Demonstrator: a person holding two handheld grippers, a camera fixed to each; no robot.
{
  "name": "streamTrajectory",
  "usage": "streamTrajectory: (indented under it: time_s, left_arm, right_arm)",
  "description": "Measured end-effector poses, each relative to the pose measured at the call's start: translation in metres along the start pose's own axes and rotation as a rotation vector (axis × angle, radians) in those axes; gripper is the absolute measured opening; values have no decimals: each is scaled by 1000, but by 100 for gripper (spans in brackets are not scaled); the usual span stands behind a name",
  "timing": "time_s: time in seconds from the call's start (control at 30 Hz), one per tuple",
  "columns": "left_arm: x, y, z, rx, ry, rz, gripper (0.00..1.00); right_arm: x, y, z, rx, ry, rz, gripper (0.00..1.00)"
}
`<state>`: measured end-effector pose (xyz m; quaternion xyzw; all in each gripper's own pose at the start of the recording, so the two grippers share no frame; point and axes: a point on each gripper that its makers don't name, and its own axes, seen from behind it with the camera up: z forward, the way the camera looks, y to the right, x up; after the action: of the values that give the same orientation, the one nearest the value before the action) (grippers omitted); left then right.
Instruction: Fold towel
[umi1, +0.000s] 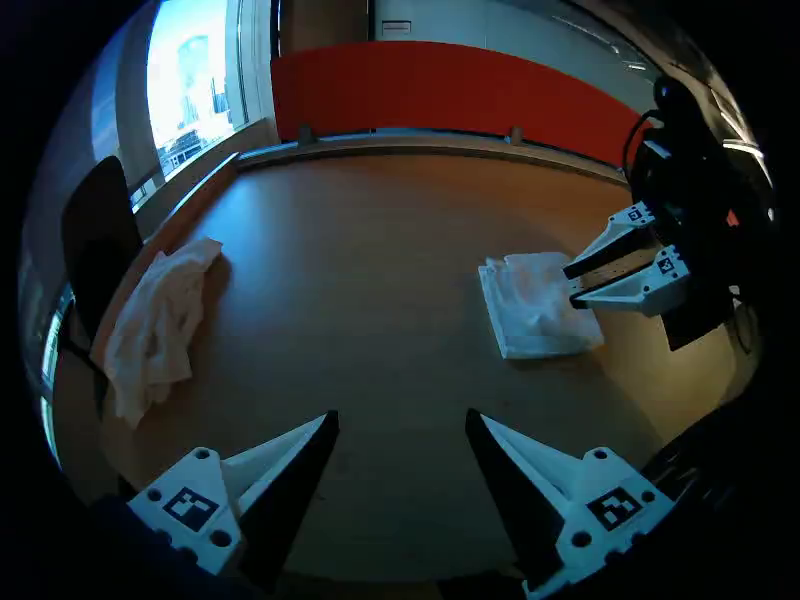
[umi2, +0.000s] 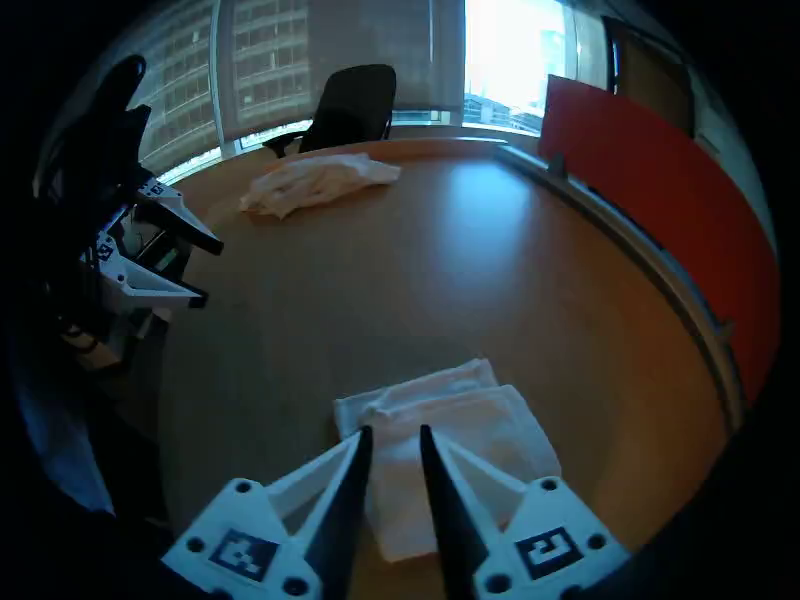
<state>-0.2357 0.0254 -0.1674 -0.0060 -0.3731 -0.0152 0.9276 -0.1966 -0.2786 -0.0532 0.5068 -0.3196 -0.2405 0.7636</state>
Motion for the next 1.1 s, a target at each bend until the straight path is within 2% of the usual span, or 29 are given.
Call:
streamTrajectory:
  time_s: [0.03, 0.1, 0.47, 1.1]
  left_arm:
    - [0, 0, 0, 0, 0, 0, 94]
    - [0, 1, 0, -1, 0, 0, 94]
    - [3, 3, 1, -6, 3, 10, 94]
    - [1, 8, 3, -15, -3, 23, 94]
  right_arm:
    - [-1, 0, -1, -2, 1, 3, 68]
    - [-3, 0, -2, -9, 1, 11, 71]
    - [-25, 1, -7, -61, -14, 63, 72]
    - [-84, -5, -19, -109, -96, 139, 72]
